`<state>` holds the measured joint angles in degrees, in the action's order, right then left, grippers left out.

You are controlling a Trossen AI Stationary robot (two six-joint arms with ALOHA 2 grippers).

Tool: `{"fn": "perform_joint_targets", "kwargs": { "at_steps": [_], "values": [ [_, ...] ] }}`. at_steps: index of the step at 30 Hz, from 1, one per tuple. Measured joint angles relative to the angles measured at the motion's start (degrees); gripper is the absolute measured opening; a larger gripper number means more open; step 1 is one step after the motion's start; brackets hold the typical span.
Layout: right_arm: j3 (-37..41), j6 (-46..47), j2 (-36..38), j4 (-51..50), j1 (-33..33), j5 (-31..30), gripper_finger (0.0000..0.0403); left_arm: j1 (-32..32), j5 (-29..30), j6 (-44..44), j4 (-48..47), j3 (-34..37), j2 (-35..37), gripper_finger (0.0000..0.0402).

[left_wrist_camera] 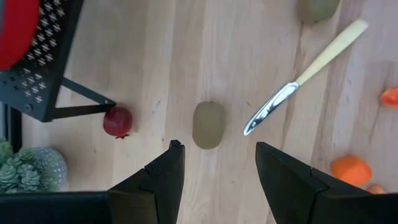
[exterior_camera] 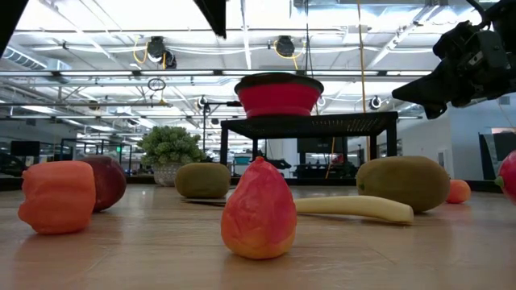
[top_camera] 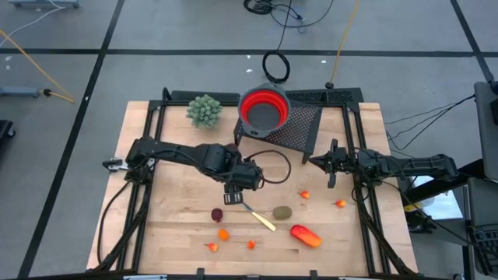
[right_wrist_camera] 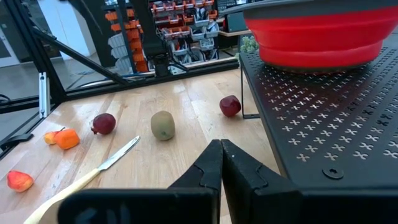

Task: Pick & Place Fruit
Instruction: Put the brown kiwi into the red strainer bowl on the shelf

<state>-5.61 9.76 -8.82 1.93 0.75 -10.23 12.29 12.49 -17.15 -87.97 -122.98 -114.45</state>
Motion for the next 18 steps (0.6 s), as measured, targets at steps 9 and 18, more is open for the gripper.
{"fn": "perform_joint_targets", "kwargs": {
  "at_steps": [9,18],
  "values": [
    [0.0,0.0,0.0,0.0,0.0,0.0,0.0000,-0.2,-3.5,1.7,6.9,16.6,0.3,0.0198],
    [0.0,0.0,0.0,0.0,0.0,0.0,0.0000,-1.7,-6.7,3.4,22.2,31.2,6.3,0.0198]
  ]
}}
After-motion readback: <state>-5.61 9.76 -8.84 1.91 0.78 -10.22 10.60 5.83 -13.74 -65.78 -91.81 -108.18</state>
